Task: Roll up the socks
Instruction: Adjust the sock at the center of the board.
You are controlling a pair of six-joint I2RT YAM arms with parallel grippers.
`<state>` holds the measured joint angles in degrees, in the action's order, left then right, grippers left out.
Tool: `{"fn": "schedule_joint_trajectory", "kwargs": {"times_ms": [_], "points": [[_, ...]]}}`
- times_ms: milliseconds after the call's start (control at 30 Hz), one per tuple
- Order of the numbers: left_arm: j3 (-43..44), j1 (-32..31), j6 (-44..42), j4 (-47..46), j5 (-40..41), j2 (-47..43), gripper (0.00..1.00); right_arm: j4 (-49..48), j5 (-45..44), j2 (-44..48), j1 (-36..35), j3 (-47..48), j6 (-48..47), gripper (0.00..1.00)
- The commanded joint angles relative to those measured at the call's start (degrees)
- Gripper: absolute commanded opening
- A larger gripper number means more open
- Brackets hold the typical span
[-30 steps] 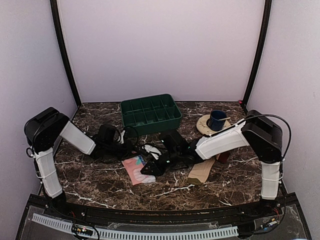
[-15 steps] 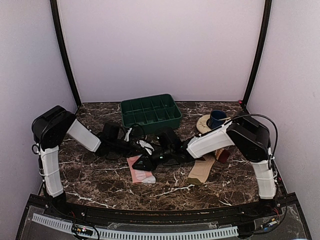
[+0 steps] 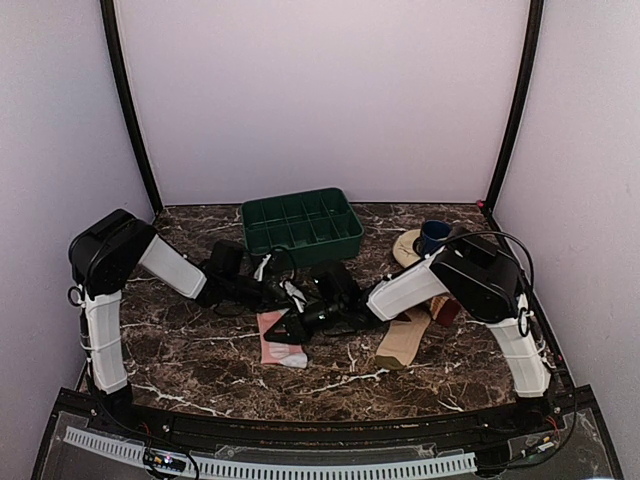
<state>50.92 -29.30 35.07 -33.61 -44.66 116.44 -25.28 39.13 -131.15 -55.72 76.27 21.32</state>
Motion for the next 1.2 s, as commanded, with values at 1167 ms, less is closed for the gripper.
{"fn": "schedule_joint_trajectory", "kwargs": {"times_ms": [1167], "points": [[4.1, 0.1, -6.1, 10.4, 0.9, 4.0, 0.00, 15.0, -10.5, 10.2, -11.1, -8.0, -3.3, 0.24]]}}
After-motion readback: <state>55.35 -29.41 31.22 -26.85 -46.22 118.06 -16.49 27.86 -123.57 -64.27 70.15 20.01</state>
